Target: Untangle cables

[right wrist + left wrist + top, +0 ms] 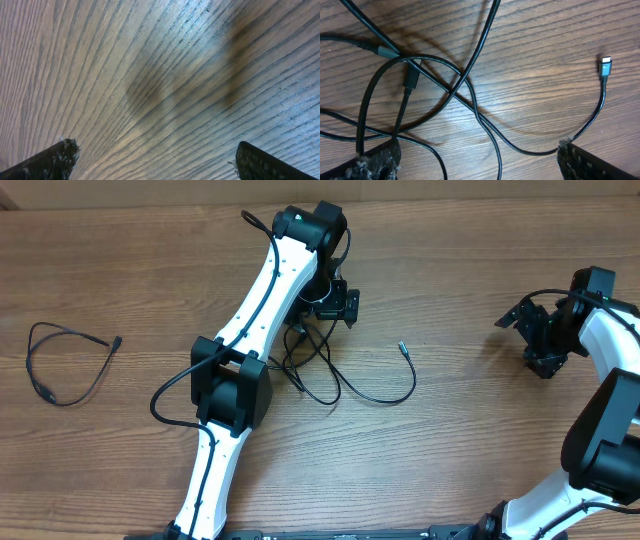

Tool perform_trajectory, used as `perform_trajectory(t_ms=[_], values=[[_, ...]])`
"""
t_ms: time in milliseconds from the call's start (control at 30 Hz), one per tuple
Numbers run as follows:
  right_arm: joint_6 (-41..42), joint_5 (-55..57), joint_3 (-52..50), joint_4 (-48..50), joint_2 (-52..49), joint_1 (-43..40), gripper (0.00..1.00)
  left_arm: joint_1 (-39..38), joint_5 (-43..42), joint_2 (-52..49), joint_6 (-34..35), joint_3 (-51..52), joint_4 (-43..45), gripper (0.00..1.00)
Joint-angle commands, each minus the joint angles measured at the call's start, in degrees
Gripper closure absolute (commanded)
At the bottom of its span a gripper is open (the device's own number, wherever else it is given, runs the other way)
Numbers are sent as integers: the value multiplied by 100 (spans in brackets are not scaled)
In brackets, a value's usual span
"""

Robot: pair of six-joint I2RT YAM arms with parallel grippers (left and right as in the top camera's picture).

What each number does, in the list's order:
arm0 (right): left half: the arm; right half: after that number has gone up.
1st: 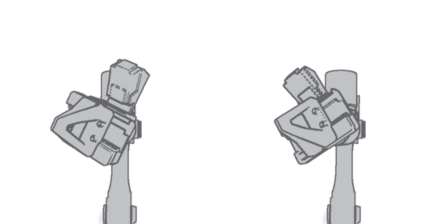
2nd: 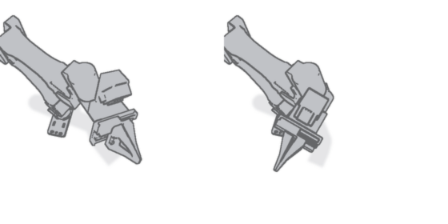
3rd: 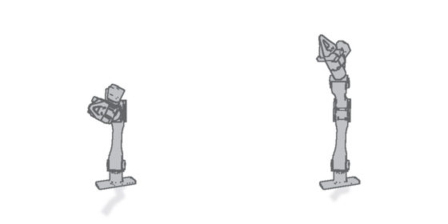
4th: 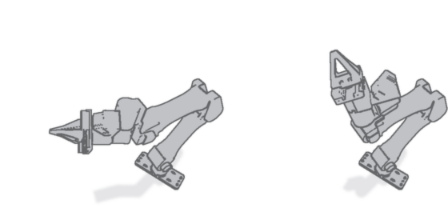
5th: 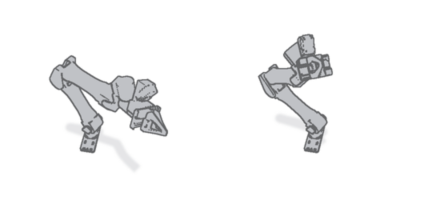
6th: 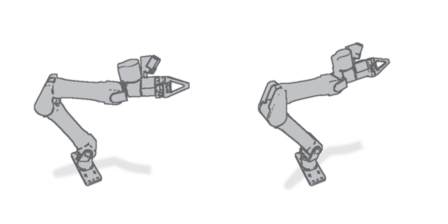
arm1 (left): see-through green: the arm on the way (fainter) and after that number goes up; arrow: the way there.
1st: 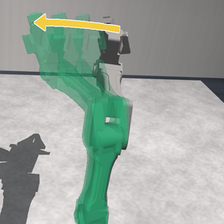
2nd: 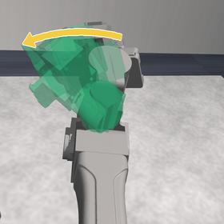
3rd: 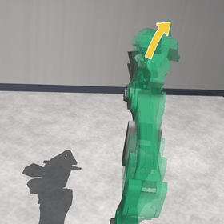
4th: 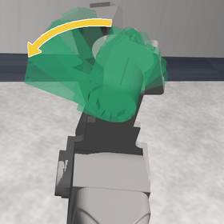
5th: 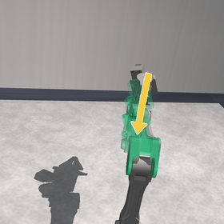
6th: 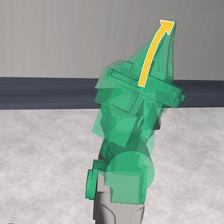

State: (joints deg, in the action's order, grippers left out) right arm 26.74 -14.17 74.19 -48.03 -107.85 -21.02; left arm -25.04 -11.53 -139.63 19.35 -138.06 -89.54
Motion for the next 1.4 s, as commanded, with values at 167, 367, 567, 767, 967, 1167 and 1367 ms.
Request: perform_trajectory(t_ms=[167,367,567,767,967,1167,1367], values=[[-39,-4,90,20,107,-11,0,-7,57,55,55,-42,11,1],[-37,-4,87,17,107,-11,0,4,15,57,-181,-42,492,96],[-37,-4,87,20,107,-11,0,4,1375,52,791,-2,-7,96],[-37,-4,87,17,107,-11,0,4,1873,22,984,33,-79,54],[-37,-4,90,17,107,-11,0,-11,1967,22,1027,205,-17,1],[-37,-4,87,17,107,-11,0,-4,2229,22,1021,789,1019,52],[-37,-4,87,17,107,-11,0,0,2430,22,782,1182,2072,39]])
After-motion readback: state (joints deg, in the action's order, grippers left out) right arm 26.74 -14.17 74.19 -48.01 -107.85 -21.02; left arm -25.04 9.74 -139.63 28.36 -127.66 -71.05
